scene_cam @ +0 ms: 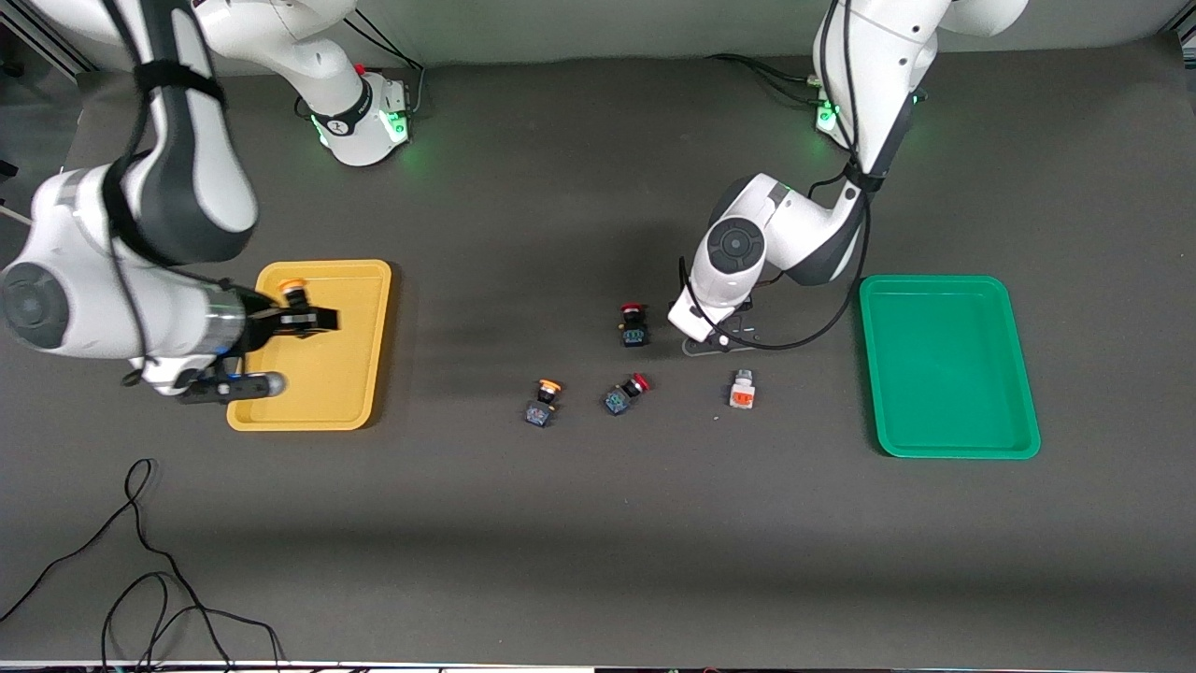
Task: Place green and yellow buttons in trays
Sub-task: 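Place the buttons in the yellow and green trays with both grippers, then release the buttons and grasp a second black and white button with both grippers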
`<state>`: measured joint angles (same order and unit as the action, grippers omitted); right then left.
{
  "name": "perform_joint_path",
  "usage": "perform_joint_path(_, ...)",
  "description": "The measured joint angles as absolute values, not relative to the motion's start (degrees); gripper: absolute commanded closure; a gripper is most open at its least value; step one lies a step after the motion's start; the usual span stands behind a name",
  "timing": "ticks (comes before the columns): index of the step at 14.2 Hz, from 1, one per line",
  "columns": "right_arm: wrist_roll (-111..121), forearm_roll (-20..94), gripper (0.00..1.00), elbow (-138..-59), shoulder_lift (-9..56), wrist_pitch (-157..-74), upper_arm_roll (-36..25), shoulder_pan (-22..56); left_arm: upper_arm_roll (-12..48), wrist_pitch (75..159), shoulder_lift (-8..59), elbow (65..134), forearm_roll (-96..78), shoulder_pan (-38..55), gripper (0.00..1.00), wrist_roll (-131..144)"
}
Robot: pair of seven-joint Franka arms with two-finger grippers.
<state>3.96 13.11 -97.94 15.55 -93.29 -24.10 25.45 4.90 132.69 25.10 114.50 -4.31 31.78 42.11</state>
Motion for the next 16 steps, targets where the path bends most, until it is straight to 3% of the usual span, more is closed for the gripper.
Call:
perform_joint_path(4, 14.2, 11.7, 1.0, -109.6, 17.3, -108.4, -29.9, 25.2, 4.6, 116.7, 18.4, 105.6, -5.7, 25.3, 0.74, 39.3)
perform_joint_path(9, 23.1, 11.4, 1.0, -120.5, 22.2, -127.0, -32.2, 23.9, 3.6, 106.6, 14.4, 105.5, -4.5, 7.3, 0.74, 16.8)
perform_joint_path(10, 23.6, 11.4, 0.42, -121.5, 23.0, -128.9, -32.2, 23.6, 3.4, 107.0, 14.7, 105.9, -2.9, 3.0, 0.74, 12.4)
perform_joint_path(11, 23.7, 11.4, 0.01, -122.0, 23.6, -129.8, -32.2, 23.6, 3.3, 108.5, 15.3, 106.6, -1.3, -0.3, 0.74, 9.3)
perform_joint_path(15, 23.5, 11.6, 0.0, -121.8, 23.9, -130.2, -32.2, 23.9, 3.6, 122.7, 21.2, 112.2, 2.4, -3.8, 0.73, 6.1)
perform_joint_path(16, 22.9, 11.7, 0.0, -121.4, 23.8, -129.4, -32.0, 24.1, 4.1, 126.1, 22.8, 113.5, 2.6, -3.8, 0.67, 6.1)
